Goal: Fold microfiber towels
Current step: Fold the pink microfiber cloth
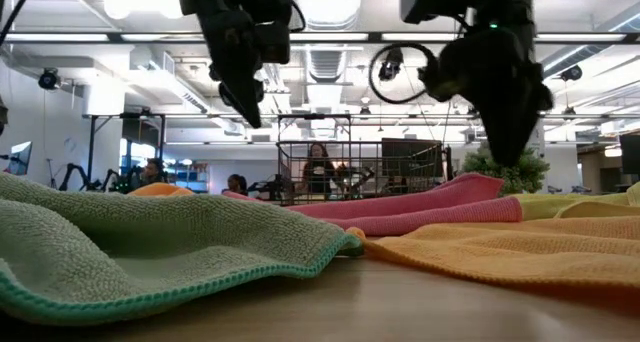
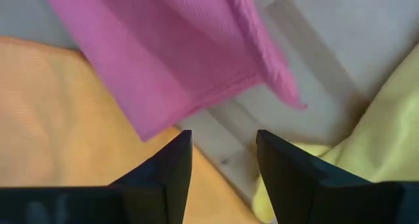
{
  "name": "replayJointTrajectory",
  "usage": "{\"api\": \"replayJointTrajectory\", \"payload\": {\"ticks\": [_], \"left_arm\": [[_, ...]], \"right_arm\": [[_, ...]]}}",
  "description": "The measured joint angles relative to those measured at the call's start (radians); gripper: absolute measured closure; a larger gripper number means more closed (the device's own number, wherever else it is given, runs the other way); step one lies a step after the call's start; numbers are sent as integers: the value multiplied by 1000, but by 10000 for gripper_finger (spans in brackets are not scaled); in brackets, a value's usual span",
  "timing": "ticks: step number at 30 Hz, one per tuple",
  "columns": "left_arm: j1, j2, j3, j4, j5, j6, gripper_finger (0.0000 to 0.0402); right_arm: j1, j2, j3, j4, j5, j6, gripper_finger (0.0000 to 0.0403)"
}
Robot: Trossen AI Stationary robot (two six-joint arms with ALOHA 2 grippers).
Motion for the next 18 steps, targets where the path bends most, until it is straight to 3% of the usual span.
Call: {"api": "replayJointTrajectory", "payload": {"ticks": [10, 14, 18], "left_arm": [[0, -62, -64, 25, -3, -47, 265], [-5, -57, -64, 86, 0, -53, 265], [-25, -24, -67, 161, 18, -123, 265]], "right_arm": [[30, -215, -236, 334, -11, 249, 260], [17, -270, -292, 468, 42, 234, 264], [-22, -281, -303, 544, 68, 59, 263]]}}
